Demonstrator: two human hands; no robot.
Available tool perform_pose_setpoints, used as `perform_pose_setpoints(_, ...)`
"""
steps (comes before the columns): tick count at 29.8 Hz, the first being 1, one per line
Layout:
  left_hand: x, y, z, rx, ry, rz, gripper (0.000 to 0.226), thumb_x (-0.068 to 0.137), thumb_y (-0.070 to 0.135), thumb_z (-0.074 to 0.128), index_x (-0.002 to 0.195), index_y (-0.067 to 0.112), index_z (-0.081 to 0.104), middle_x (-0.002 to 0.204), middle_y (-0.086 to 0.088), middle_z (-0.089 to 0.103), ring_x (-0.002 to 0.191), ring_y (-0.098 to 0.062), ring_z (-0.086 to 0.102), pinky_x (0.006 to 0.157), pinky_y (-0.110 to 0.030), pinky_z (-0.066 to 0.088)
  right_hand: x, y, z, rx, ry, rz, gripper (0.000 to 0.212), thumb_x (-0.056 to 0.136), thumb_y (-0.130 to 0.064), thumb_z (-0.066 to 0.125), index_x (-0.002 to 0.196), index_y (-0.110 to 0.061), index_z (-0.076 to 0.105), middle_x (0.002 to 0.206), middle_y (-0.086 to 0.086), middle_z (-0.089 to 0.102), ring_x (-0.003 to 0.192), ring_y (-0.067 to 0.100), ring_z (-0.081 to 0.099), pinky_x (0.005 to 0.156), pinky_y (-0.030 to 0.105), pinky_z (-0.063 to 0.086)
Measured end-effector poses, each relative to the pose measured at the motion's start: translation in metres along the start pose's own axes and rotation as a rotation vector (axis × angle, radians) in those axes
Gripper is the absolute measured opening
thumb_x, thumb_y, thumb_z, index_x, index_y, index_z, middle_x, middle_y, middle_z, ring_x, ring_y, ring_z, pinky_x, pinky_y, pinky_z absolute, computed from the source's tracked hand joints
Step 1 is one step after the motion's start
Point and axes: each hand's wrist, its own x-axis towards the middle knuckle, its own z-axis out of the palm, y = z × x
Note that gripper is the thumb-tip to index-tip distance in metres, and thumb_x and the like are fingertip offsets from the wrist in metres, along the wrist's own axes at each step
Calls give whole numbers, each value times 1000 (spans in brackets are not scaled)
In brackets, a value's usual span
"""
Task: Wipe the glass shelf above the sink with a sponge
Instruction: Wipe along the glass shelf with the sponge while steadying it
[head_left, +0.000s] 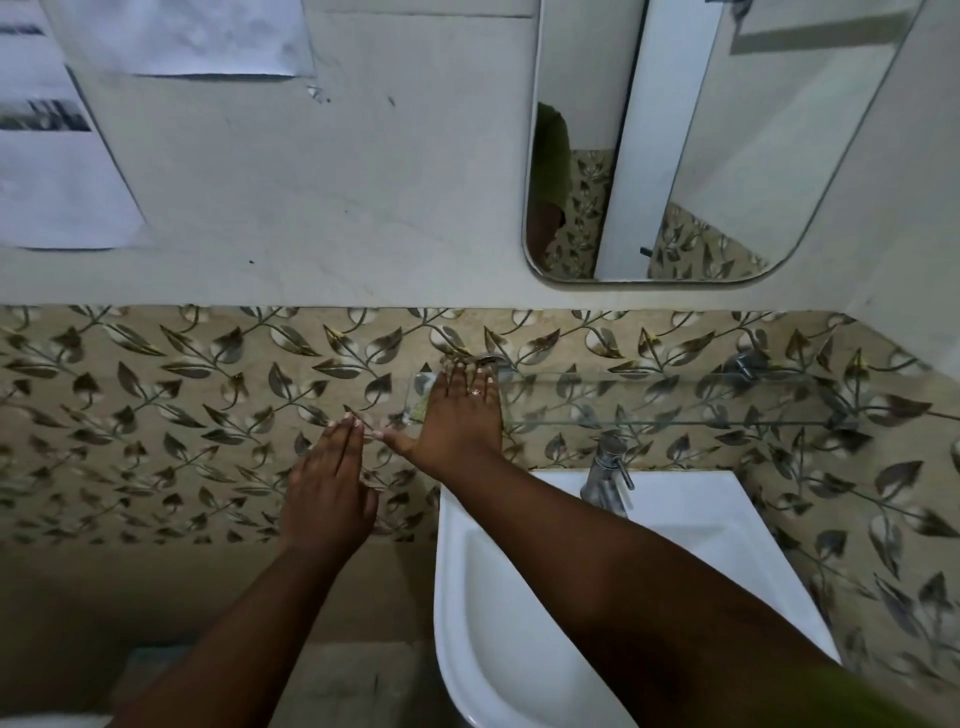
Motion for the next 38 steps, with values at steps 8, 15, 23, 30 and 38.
perform_pose_setpoints(8, 13, -14, -11, -24, 81, -98, 80, 79, 13, 67, 152, 8, 35, 154, -16, 44, 142, -33, 41, 110, -54, 38, 14, -13, -3, -102, -20, -229, 126, 76, -88, 48, 162, -6, 4, 170, 17, 6, 157, 36, 5, 127, 50, 4)
perform_pose_setpoints(15, 46, 9, -48, -193, 251, -39, 45, 95, 31, 38, 133, 20, 59, 135, -6, 62, 127, -27, 54, 104, -49, 38, 13, -1, -1, -104, 62, -486, 98, 83, -62, 65, 159, -14, 27, 166, 13, 27, 153, 34, 23, 125, 45, 15)
perform_pose_setpoints(23, 85, 82, -56, 14, -56, 290, 59, 96, 62, 19, 133, 34, 55, 135, 5, 63, 124, -19, 56, 107, -46, 34, -20, 56, 3, 30, 244, -589, 21, 75, -38, 78, 89, -23, 78, 111, 9, 73, 112, 34, 61, 93, 43, 55)
perform_pose_setpoints(30, 82, 78, -49, 82, -76, 224, 64, 95, 67, 20, 139, 32, 51, 142, 2, 58, 128, -23, 54, 105, -45, 37, -59, 185, -16, -193, 192, -231, 95, 77, -69, 63, 154, -21, 35, 156, 9, 46, 141, 30, 46, 114, 47, 40)
perform_pose_setpoints(38, 108, 13, -61, 135, -6, 174, 64, 94, 51, 40, 153, 26, 33, 159, -5, 39, 145, -25, 39, 111, -48, 34, -77, 227, -19, -152, 188, 214, 120, 76, -96, 4, 159, -13, 26, 164, 16, 30, 151, 39, 25, 122, 53, 20)
